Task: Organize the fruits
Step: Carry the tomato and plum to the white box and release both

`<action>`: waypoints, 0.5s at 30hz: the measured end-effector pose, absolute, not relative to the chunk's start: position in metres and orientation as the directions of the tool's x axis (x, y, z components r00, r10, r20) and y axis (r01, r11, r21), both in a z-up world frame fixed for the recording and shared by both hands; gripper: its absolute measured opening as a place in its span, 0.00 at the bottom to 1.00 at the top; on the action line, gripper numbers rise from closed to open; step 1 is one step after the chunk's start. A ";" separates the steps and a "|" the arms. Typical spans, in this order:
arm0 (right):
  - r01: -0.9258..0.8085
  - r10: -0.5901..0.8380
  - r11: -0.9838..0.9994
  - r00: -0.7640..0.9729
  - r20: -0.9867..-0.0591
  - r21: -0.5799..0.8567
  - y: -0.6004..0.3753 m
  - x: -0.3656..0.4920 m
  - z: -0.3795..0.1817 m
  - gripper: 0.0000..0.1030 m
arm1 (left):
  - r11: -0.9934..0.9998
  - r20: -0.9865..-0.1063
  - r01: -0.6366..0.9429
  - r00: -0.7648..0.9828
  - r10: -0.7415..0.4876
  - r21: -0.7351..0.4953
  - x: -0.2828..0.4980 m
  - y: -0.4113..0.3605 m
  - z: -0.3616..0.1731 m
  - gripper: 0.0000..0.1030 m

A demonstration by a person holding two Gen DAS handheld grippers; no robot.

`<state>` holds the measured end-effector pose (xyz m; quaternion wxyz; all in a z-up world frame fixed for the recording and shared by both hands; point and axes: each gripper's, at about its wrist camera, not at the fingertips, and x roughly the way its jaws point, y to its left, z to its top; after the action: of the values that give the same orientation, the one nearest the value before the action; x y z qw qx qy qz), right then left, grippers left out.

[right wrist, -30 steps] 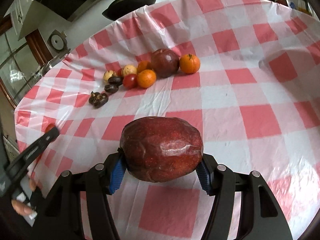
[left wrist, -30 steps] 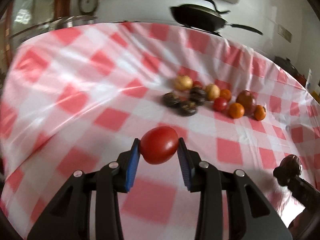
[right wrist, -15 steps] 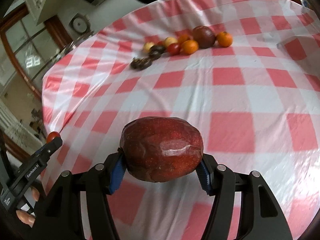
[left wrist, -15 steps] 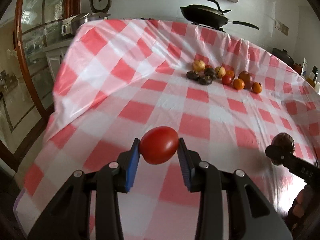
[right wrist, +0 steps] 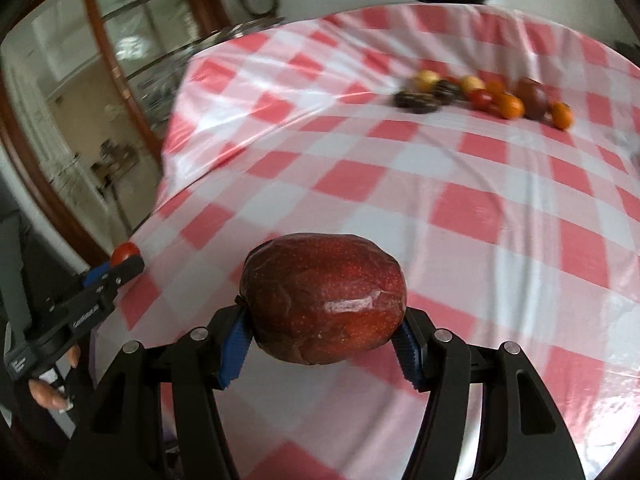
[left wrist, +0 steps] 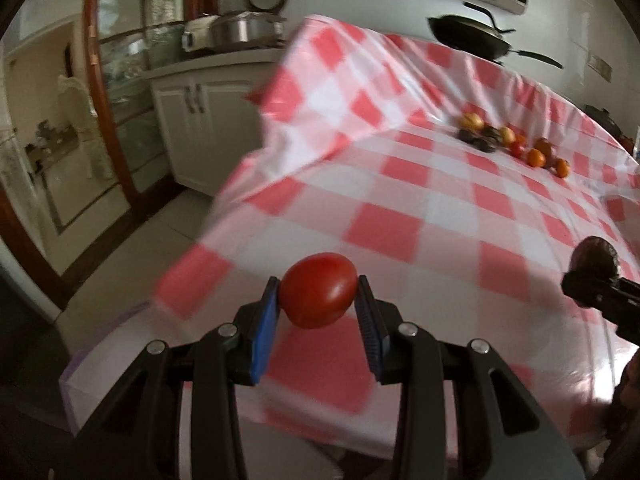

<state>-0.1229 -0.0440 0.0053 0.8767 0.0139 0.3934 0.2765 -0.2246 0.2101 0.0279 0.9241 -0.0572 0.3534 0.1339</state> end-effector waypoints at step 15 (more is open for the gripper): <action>-0.851 0.644 0.517 0.315 -0.697 0.094 0.101 -0.218 0.011 0.59 | 0.835 -0.713 -0.540 0.625 0.317 -0.103 -0.314 0.330 -0.008 0.37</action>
<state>-0.2181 0.1013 0.0112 0.7973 -0.1472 0.3507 0.4687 -0.3136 0.3305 -0.0084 0.8880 -0.1556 0.3592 0.2412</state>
